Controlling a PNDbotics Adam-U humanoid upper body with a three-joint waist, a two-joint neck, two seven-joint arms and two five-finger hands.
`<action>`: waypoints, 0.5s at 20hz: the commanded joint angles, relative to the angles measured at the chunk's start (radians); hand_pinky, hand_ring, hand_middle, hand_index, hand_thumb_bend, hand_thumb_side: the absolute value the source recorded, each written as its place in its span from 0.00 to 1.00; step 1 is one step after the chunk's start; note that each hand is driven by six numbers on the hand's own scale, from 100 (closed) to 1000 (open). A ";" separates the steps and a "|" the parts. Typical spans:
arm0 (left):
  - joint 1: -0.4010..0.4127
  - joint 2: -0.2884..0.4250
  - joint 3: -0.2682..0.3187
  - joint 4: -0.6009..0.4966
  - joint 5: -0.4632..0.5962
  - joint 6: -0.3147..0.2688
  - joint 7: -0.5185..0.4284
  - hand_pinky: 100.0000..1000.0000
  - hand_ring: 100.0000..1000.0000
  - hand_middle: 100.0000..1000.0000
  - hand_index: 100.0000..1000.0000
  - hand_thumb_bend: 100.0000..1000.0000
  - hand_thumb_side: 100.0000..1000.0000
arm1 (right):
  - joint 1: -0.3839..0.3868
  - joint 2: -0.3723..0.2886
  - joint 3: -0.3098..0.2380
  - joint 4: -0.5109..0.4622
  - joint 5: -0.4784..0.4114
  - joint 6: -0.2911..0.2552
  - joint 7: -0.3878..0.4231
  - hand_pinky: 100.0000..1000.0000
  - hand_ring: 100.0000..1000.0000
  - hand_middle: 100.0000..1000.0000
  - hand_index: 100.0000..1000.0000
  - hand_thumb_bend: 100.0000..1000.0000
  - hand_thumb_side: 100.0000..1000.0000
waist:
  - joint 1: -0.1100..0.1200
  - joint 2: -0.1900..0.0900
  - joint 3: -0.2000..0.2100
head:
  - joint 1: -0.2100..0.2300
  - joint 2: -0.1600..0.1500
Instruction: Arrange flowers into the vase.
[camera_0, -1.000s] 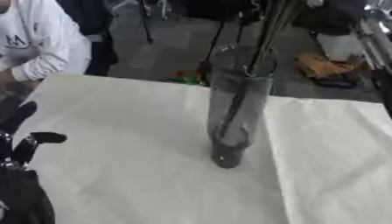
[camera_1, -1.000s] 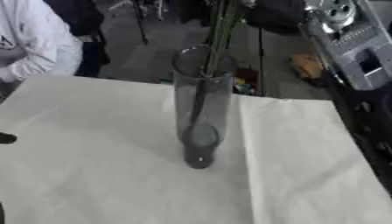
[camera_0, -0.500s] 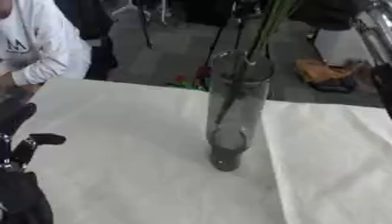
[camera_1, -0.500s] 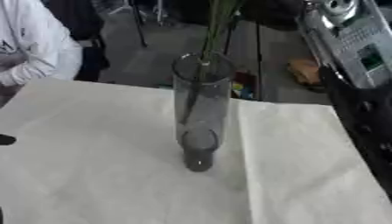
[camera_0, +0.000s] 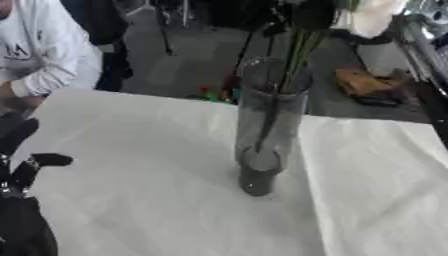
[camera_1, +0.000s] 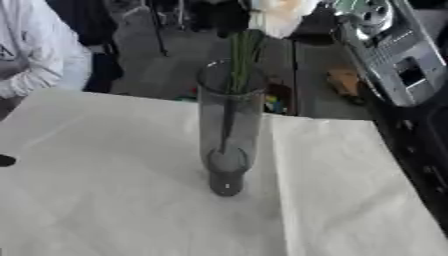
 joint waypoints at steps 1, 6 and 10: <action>-0.006 0.013 -0.006 -0.017 0.003 0.000 -0.004 0.42 0.76 0.71 0.77 0.05 0.95 | -0.025 -0.025 0.009 0.016 0.025 -0.010 0.019 0.97 1.00 0.89 1.00 0.72 0.83 | 0.002 -0.030 0.001 | -0.004 -0.013; -0.006 0.014 -0.008 -0.017 0.004 0.000 -0.006 0.42 0.76 0.71 0.77 0.05 0.95 | -0.029 -0.026 0.040 0.033 0.035 -0.027 0.020 0.98 1.00 0.91 1.00 0.77 0.78 | -0.004 -0.031 0.001 | -0.006 -0.016; -0.006 0.014 -0.009 -0.017 0.004 -0.001 -0.007 0.42 0.76 0.71 0.77 0.05 0.95 | -0.031 -0.028 0.044 0.044 0.042 -0.036 0.020 0.99 1.00 0.92 1.00 0.78 0.78 | -0.006 -0.031 0.002 | -0.004 -0.018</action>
